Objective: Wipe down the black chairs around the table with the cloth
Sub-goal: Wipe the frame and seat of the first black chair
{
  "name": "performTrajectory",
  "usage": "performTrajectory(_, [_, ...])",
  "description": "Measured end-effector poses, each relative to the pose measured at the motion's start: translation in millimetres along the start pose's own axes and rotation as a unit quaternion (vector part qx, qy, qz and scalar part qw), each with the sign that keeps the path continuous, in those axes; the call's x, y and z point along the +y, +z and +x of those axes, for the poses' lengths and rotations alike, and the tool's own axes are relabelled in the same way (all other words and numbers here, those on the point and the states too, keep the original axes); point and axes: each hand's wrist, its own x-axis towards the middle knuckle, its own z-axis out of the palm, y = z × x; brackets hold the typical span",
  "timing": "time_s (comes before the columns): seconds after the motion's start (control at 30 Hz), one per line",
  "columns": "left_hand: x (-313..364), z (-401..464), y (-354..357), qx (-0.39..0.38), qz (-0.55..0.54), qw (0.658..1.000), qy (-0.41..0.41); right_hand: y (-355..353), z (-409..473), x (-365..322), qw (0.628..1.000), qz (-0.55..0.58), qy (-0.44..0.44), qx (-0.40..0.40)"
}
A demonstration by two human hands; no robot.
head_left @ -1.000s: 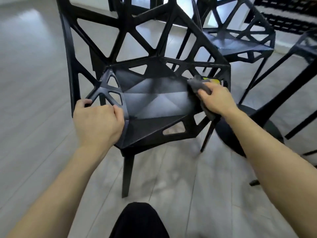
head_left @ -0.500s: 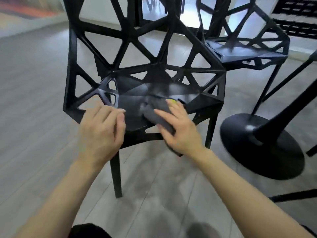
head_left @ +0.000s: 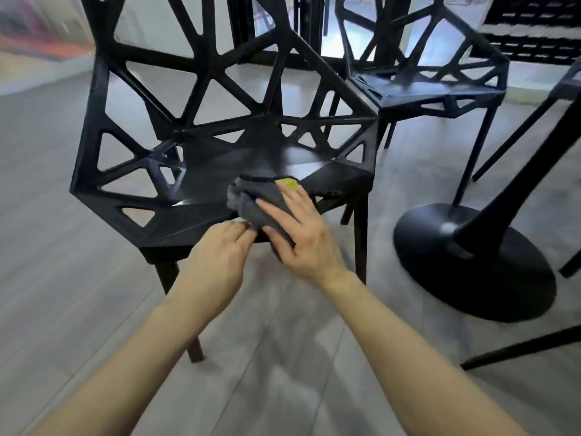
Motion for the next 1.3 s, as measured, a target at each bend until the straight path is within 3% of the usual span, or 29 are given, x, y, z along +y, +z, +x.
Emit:
performTrajectory(0.1, [3.8,0.0,-2.2,-0.015,-0.022,0.999,-0.041,-33.5,7.8,46.6,0.982,-0.020,0.176,0.067])
performTrajectory(0.17, [5.4,2.0,-4.8,-0.015,-0.032,0.998,-0.044,-34.2,17.2,50.8,0.937,-0.025,0.315,0.152])
performTrajectory(0.2, [5.4,2.7,-6.1,-0.010,-0.035,0.998,-0.049,-22.8,18.5,39.4,0.924,-0.035,0.336,0.181])
performTrajectory(0.27, [7.7,2.9,-9.2,-0.007,-0.034,0.998,-0.051,5.8,8.4,-3.5,0.945,-0.040,0.280,0.165])
performTrajectory(0.33, [8.8,0.3,-9.2,0.002,-0.033,0.999,-0.035,21.4,-14.2,-35.5,0.989,-0.013,0.129,0.071])
performTrajectory(0.4, [6.3,-2.7,-9.9,0.012,-0.031,0.999,-0.033,9.8,-20.2,-20.5,1.000,-0.008,0.002,0.011])
performTrajectory(0.43, [4.8,-2.5,-10.9,0.009,-0.035,0.999,-0.039,1.6,-17.0,-1.7,1.000,-0.024,-0.017,0.004])
performTrajectory(0.47, [4.0,-1.7,-12.0,0.004,-0.039,0.998,-0.047,-8.7,-12.1,17.4,0.999,-0.046,0.004,0.006])
performTrajectory(0.53, [5.1,-0.1,-12.3,-0.010,-0.042,0.997,-0.060,-28.5,-2.6,45.8,0.982,-0.061,0.164,0.066])
performTrajectory(0.6, [7.3,0.7,-11.2,-0.005,-0.032,0.997,-0.069,-21.8,0.1,36.3,0.923,-0.040,0.345,0.165])
performTrajectory(0.63, [10.2,0.3,-11.4,0.005,-0.025,0.997,-0.072,-8.4,-2.8,18.0,0.908,-0.039,0.371,0.190])
performTrajectory(0.67, [13.0,-0.9,-11.3,0.019,-0.018,0.997,-0.069,5.6,-9.5,-6.6,0.916,-0.037,0.356,0.181])
performTrajectory(0.77, [18.7,-5.2,-6.3,0.066,0.008,0.997,-0.040,27.5,-39.5,-53.1,0.987,0.001,0.150,0.055])
performTrajectory(0.87, [19.2,-8.1,-1.8,0.100,0.037,0.994,-0.029,5.8,-37.2,-12.3,0.999,-0.038,0.023,0.010])
performTrajectory(0.97, [19.0,-13.7,3.6,0.123,0.048,0.991,-0.026,-23.0,-9.0,35.5,0.993,-0.084,0.082,0.008])
performTrajectory(1.07, [19.1,-15.0,6.7,0.121,0.058,0.990,-0.030,-44.8,24.8,64.8,0.960,-0.055,0.271,0.049])
performTrajectory(1.13, [22.1,-11.2,6.8,0.105,0.064,0.991,-0.043,-40.9,35.1,56.9,0.933,-0.053,0.349,0.071])
performTrajectory(1.2, [27.0,-6.0,3.7,0.084,0.062,0.994,-0.045,-26.2,27.6,27.4,0.955,-0.073,0.286,0.042])
performTrajectory(1.3, [26.2,2.1,3.9,0.091,0.051,0.994,-0.034,-22.2,15.2,-1.9,0.994,-0.015,0.063,-0.085])
